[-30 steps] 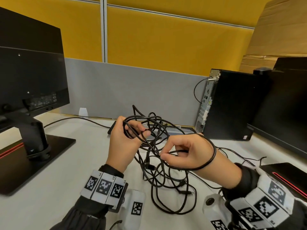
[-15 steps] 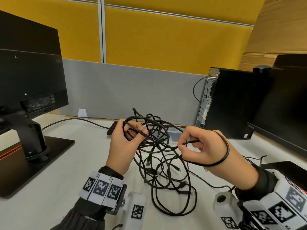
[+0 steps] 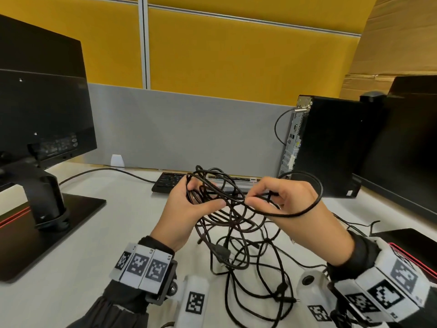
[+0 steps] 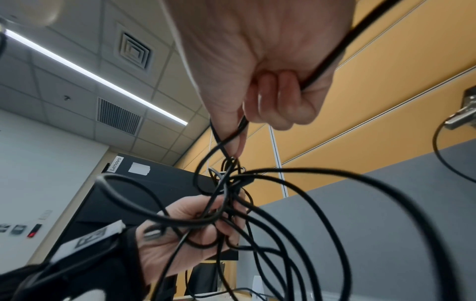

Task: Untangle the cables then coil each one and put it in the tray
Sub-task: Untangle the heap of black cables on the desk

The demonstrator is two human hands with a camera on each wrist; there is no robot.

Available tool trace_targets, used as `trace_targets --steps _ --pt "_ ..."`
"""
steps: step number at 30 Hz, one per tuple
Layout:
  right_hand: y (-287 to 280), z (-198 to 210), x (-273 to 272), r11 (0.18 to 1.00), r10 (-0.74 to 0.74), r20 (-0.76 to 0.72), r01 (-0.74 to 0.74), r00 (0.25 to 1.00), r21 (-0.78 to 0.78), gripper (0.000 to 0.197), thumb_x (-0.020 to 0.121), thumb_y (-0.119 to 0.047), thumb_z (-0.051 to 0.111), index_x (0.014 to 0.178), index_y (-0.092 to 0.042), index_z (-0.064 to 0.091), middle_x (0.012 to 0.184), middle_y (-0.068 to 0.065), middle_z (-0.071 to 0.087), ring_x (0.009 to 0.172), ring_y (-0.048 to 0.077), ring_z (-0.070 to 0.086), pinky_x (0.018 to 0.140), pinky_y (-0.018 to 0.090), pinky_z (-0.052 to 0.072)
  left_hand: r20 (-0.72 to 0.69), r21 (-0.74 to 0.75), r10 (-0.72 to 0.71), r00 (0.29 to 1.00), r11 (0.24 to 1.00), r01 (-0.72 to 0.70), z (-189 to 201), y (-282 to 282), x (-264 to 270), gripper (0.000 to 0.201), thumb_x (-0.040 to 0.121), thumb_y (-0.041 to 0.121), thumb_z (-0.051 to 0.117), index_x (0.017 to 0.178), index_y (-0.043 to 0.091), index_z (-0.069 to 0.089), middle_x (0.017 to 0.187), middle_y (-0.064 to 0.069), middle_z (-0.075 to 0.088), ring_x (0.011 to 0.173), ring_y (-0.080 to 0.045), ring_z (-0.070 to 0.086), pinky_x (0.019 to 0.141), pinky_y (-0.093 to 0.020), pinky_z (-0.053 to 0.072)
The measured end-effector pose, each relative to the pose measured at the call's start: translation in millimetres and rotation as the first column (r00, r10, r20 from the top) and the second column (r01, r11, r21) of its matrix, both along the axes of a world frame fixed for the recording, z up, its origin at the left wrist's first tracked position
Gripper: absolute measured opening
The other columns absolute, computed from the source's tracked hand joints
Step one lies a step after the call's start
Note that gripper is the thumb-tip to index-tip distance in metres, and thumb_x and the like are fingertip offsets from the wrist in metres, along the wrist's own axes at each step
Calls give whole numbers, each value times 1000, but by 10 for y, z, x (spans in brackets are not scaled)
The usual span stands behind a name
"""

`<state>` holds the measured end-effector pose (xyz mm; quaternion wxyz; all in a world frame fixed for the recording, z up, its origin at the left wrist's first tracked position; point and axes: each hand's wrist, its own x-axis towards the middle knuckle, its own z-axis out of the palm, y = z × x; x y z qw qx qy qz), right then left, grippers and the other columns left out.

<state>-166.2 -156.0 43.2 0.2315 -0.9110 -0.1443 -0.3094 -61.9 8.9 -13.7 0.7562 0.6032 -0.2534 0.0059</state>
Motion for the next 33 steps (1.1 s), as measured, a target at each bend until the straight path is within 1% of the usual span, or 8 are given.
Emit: trace_targets --steps 4,8,11,16,19,22,26,33 --pt "-19 -58 -92 998 5 -130 -12 992 -55 10 84 -40 63 74 -40 62 75 -19 67 75 4 63 69 22 51 73 3 176 982 984 -177 8 -10 25 35 67 -2 78 87 14 55 81 8 68 78 -2 66 69 -15 51" --pt "-11 -40 -144 996 66 -277 -47 959 74 8 82 -28 68 75 -32 67 81 -21 69 77 1 66 73 19 53 110 22 255 961 966 -259 -6 -65 5 33 70 4 77 91 17 55 93 6 68 85 -4 66 76 -17 50" --pt "37 -4 -168 969 174 -339 -100 925 226 5 80 -21 70 76 -23 69 73 -20 69 66 -4 64 63 9 48 163 46 292 942 952 -303 -12 -91 -16 31 74 8 75 92 21 54 96 7 69 91 -4 64 81 -20 48" --pt "54 77 -153 901 264 -318 -115 911 419 3 77 -10 69 75 -12 69 67 -11 70 61 -2 64 59 7 46 249 142 254 934 945 -295 29 -62 -31 22 80 10 70 90 17 52 88 9 65 79 9 59 68 -4 43" --pt "-22 125 -111 868 207 -239 -66 949 492 8 79 -5 67 75 -11 69 69 -8 70 63 -5 62 58 4 43 213 146 192 958 963 -225 68 -21 -24 22 81 9 69 94 6 51 87 3 65 78 2 60 74 -13 48" --pt "-78 151 -65 877 105 -200 4 974 481 10 85 -3 62 79 -10 67 55 -16 61 48 -7 51 49 1 34 116 124 98 988 986 -112 103 8 -46 24 81 4 66 90 -3 45 79 5 65 77 -5 63 76 -25 52" --pt "-160 167 -34 875 40 -196 60 980 480 9 89 -6 58 86 -8 66 51 -18 58 45 -7 50 45 3 35 -27 2 -125 992 992 125 127 60 -42 35 84 -11 55 75 13 32 73 5 68 82 -7 69 63 -23 51" --pt "-297 150 -22 853 -1 -214 113 977 510 10 92 -8 53 90 -9 62 47 -16 54 42 -3 47 42 7 34 -138 -135 -303 943 949 286 129 87 -40 38 84 -23 40 74 13 33 79 3 72 78 -20 71 64 -28 57"
